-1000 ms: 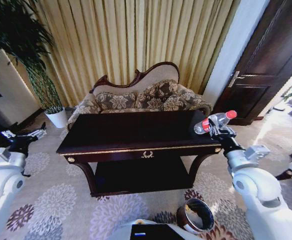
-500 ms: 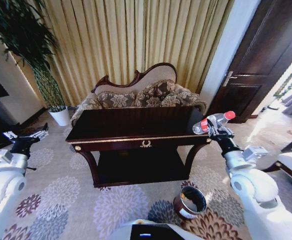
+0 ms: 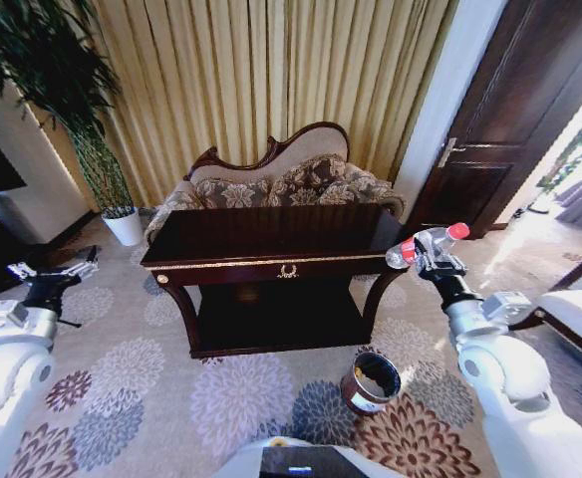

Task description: Move to the front of the table and place the trash on the table into the trash bin.

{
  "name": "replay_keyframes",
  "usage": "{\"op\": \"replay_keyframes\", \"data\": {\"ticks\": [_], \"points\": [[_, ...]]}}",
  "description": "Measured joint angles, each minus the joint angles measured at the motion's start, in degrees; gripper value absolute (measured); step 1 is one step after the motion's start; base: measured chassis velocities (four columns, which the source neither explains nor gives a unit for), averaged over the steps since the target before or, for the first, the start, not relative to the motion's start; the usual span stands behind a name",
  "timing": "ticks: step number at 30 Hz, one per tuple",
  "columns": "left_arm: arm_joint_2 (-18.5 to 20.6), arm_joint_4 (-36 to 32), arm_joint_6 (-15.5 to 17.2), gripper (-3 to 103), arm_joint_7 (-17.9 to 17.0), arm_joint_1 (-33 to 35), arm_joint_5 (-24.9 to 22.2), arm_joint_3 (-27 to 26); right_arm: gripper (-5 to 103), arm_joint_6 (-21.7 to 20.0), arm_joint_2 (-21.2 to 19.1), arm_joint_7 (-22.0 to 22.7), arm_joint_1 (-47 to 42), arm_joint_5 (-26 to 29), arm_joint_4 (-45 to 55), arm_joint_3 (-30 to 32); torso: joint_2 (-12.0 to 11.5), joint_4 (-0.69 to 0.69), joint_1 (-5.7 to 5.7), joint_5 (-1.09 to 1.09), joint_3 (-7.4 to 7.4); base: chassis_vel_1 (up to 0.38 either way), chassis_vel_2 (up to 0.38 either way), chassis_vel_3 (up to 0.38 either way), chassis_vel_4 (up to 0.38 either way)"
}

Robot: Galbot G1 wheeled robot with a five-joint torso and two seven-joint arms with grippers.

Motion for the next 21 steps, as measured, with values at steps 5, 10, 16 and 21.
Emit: {"op": "replay_keyframes", "data": {"ticks": [5,10,16,21], "points": [[-0.61,0.05,-0.5,100,-0.04,-0.09,0.52,0.69,27,0.76,1.03,0.0,-0.34,-1.84,-1.94,-1.09,0.02,-0.01,-0.03,-0.01,-0.01,0.13,-0.128,-0.136,0.12],[-0.95,0.19,-1.16,100,-0.04,-0.02,1.39,0.91,27,1.72,1.96,0.0,0.37,-5.34,-6.89,-3.23,0.03,-0.02,-0.04,0.0,-0.01,0.031,-0.036,-0.028,0.029],[-1.25,-0.05,-1.9,100,-0.02,0.88,1.84,0.49,27,4.31,2.32,0.0,3.42,-11.65,-18.39,-6.02,-0.02,0.0,0.04,0.0,0.02,0.0,0.0,0.0,0.0],[-1.75,-0.08,-2.62,100,0.05,1.45,2.73,0.2,27,6.89,3.09,0.0,5.2,-16.49,-28.98,-7.5,-0.01,-0.01,0.0,0.0,0.0,0.0,0.0,0.0,0.0]]}}
